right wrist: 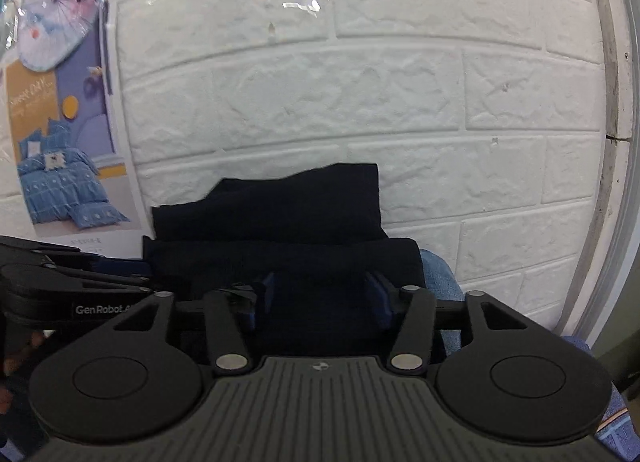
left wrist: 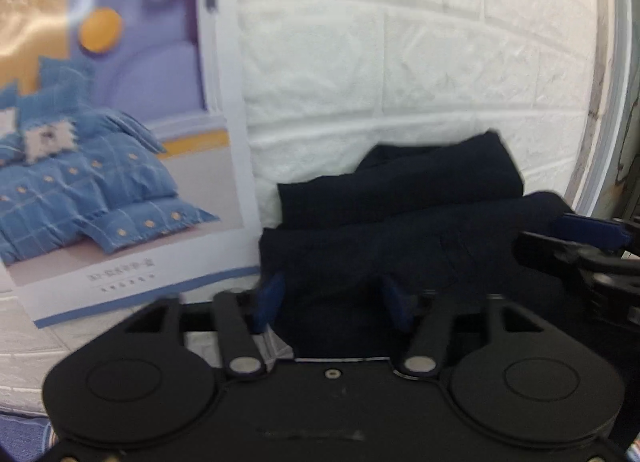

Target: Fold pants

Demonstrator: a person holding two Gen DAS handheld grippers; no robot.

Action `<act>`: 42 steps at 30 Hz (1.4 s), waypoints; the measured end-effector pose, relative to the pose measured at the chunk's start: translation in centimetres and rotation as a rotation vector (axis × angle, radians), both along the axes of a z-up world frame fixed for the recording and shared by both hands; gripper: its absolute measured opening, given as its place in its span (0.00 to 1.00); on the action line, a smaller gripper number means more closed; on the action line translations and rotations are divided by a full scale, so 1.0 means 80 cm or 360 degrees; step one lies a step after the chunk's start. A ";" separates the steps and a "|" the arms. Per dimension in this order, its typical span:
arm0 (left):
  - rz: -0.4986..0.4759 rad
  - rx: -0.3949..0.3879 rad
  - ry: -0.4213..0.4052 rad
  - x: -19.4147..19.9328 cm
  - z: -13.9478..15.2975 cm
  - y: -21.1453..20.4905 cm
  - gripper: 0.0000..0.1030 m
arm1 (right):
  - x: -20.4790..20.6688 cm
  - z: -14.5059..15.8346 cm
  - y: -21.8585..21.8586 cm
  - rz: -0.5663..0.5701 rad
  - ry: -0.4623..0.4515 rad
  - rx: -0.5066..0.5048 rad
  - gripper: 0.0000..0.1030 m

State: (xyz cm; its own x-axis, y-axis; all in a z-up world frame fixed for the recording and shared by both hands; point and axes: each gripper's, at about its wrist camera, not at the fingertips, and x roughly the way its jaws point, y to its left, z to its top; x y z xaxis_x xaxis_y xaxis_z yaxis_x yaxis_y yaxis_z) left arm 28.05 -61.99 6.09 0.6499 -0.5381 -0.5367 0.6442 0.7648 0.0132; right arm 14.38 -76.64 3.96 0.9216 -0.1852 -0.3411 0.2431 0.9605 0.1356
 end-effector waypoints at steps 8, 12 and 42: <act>-0.0053 -0.0260 -0.0071 -0.099 0.062 0.098 1.00 | -0.145 0.052 0.045 0.0063 -0.0013 0.0004 1.00; -0.0030 -0.0114 -0.0049 -0.161 0.054 0.130 1.00 | -0.199 0.034 0.070 -0.0006 0.0080 0.0006 1.00; 0.0129 -0.0086 0.0061 -0.350 0.016 0.253 1.00 | -0.292 0.000 0.168 -0.0029 0.0303 -0.0062 1.00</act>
